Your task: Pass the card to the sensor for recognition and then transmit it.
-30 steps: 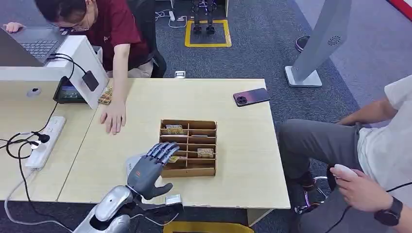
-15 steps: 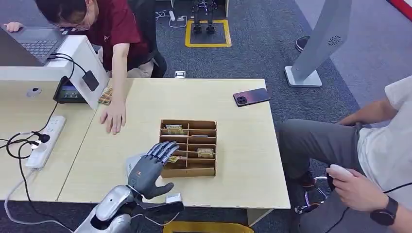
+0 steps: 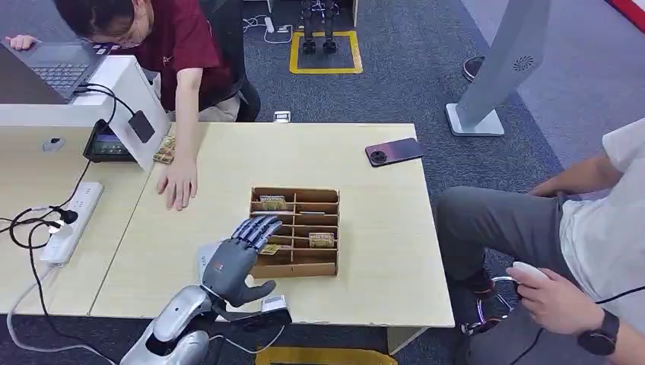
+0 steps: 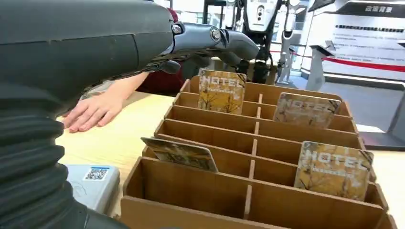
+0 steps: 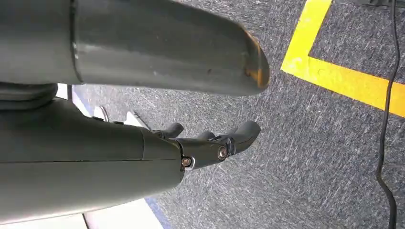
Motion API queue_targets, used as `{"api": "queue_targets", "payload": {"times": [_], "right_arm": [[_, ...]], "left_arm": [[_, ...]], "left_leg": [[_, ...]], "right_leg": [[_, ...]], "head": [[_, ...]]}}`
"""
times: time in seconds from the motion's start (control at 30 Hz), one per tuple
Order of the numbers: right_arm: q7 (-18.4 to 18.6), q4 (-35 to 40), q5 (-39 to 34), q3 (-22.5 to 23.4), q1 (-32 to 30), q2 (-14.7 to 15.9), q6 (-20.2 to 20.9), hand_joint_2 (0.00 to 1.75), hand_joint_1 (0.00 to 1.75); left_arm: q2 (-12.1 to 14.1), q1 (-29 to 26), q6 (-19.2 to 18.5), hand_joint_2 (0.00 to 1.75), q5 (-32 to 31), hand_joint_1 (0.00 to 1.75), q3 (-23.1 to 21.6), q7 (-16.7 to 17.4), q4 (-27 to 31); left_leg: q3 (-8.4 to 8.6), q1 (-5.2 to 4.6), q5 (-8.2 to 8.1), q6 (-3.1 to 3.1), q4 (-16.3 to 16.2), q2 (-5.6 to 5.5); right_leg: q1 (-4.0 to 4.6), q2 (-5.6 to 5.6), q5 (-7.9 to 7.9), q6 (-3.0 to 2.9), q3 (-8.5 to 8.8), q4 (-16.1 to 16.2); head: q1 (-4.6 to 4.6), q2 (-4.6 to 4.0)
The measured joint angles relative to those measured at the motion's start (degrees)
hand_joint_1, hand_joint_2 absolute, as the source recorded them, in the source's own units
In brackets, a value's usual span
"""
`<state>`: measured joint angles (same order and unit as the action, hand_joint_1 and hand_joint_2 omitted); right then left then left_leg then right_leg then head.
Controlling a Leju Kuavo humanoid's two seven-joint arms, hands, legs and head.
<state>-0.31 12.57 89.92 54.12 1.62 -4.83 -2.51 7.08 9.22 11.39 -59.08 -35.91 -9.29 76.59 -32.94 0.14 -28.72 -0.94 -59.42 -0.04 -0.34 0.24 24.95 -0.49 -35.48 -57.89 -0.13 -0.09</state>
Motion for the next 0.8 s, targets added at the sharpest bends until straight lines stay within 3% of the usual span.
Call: {"api": "queue_targets", "payload": {"times": [0.4, 0.63, 0.8], "right_arm": [[0.0, 0.0, 0.0, 0.0, 0.0, 0.0, 0.0, 0.0, 0.0], [-0.3, 0.0, 0.0, 0.0, 0.0, -0.1, -0.4, 0.0, 0.0], [-0.3, 0.0, 0.0, 0.0, 0.0, -0.2, -0.5, 0.0, 0.0]], "left_arm": [[-1.7, 0.4, 1.1, 1.75, -1.0, 0.0, 2.8, 1.6, -1.6], [-2.1, 1.2, 3.5, 1.75, -7.0, 0.0, 3.5, 4.6, -4.0], [-2.2, 1.3, 3.6, 1.75, -7.6, 0.0, 3.8, 5.0, -5.4]], "left_leg": [[0.01, -0.01, 0.0, 0.0, 0.0, 0.0], [0.01, 0.0, 0.0, 0.0, 0.0, 0.0], [0.02, 0.0, 0.0, 0.0, 0.0, 0.0]], "right_leg": [[-0.01, 0.0, 0.0, 0.0, 0.0, 0.0], [0.0, 0.0, 0.0, 0.0, 0.0, 0.0], [0.0, 0.0, 0.0, 0.0, 0.0, 0.0]], "head": [[0.0, 0.0], [0.02, 0.02], [0.0, 0.02]]}}
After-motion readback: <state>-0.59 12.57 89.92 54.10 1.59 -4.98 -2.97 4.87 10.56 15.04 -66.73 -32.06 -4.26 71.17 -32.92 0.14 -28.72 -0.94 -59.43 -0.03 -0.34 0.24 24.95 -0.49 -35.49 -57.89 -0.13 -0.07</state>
